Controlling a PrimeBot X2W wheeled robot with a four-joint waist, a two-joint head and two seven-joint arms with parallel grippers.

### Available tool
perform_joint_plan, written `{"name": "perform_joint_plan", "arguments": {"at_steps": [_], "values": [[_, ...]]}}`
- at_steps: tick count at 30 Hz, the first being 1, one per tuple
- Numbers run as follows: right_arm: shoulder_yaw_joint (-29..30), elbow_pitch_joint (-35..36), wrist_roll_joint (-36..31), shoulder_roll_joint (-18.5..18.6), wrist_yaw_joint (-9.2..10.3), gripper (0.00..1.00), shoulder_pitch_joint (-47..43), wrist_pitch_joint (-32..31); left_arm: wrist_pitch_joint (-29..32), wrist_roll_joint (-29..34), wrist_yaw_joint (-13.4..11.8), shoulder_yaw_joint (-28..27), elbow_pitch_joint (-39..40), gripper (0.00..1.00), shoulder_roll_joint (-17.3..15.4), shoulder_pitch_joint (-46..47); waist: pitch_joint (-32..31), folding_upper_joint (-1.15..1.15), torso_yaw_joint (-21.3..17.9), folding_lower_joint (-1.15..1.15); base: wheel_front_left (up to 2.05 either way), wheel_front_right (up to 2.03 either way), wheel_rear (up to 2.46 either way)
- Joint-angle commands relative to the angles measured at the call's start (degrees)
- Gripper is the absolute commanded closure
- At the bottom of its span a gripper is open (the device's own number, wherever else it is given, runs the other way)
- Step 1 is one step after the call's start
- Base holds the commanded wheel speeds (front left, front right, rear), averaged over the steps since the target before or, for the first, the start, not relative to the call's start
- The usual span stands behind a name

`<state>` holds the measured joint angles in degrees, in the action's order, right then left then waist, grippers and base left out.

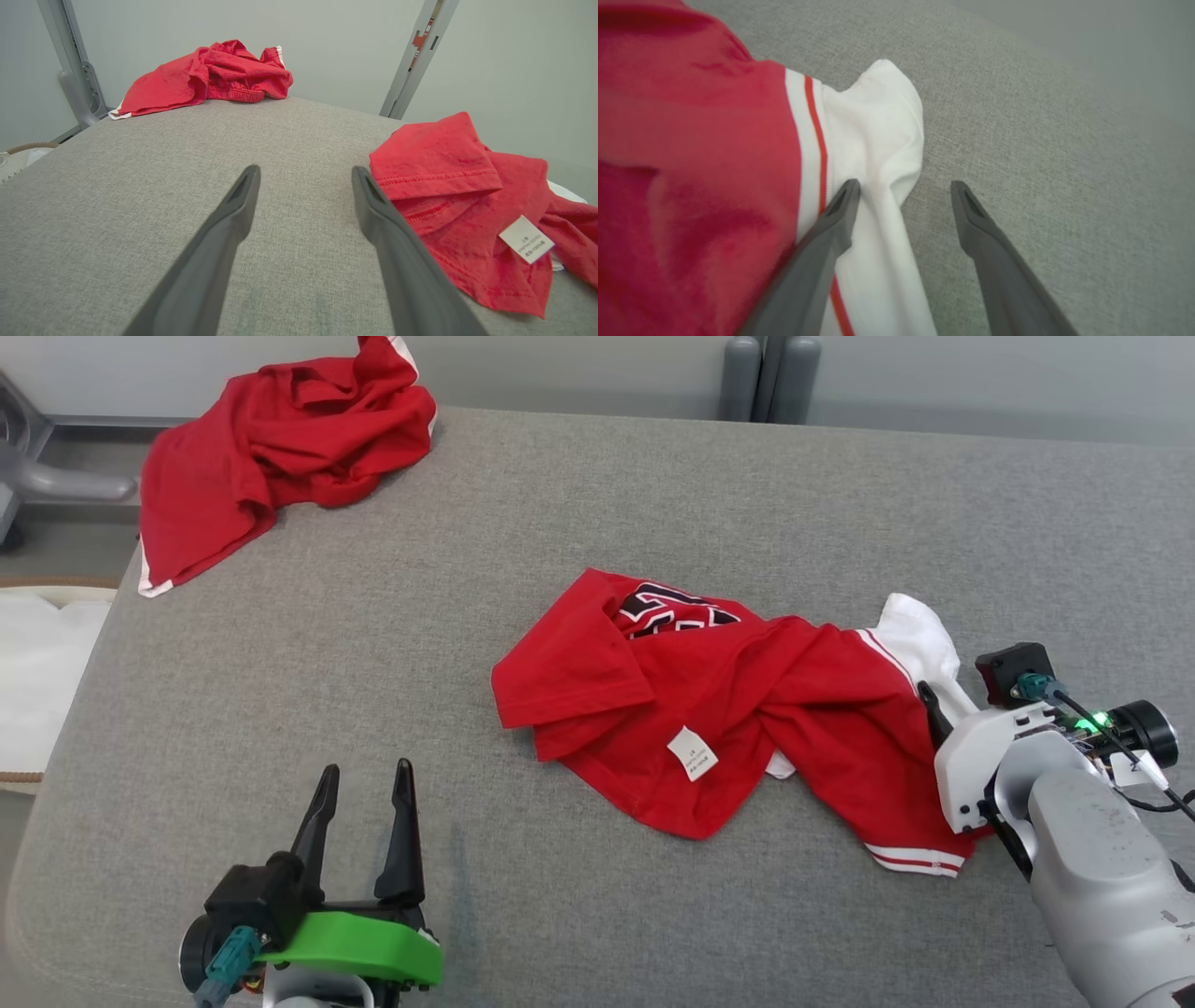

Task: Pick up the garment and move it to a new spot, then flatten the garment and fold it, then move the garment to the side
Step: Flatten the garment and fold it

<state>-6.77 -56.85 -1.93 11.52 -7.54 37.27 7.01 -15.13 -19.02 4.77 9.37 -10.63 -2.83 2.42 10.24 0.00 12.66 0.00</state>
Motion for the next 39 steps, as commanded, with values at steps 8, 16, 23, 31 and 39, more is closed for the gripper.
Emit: {"name": "perform_joint_plan", "arguments": {"at_steps": [8,16,23,31,39], "values": [[-6.67,-3.84,8.16,0.27,0.05,1.0,3.21,0.42,-0.03,0.01,-0.08,-0.39,-0.22,0.0,-0.11,1.15,0.48,0.0,0.22,0.0,0.0,0.0,0.0],[-9.67,-3.67,9.74,2.66,0.09,1.0,10.45,3.56,-0.03,0.09,-0.02,-0.19,-0.71,0.0,-0.11,1.06,-0.64,0.0,-0.77,0.0,0.0,0.0,0.0],[-9.4,-3.52,7.73,3.81,0.09,1.0,19.57,6.06,-0.03,-0.45,-0.11,0.1,-1.01,0.0,-0.11,1.1,-1.86,0.0,-0.42,0.0,0.0,0.0,0.0],[-8.06,1.63,4.88,3.2,0.09,1.0,19.62,8.13,-0.03,-0.61,-0.61,-1.12,-0.67,0.0,-0.11,-0.16,-2.92,0.0,-1.48,0.0,0.0,0.0,0.0],[-5.98,21.69,1.43,3.61,0.09,1.0,1.7,8.22,-0.04,0.0,-0.57,-2.08,0.0,0.0,-0.12,-0.55,-2.84,0.0,-5.12,0.0,0.0,0.0,0.0]]}}
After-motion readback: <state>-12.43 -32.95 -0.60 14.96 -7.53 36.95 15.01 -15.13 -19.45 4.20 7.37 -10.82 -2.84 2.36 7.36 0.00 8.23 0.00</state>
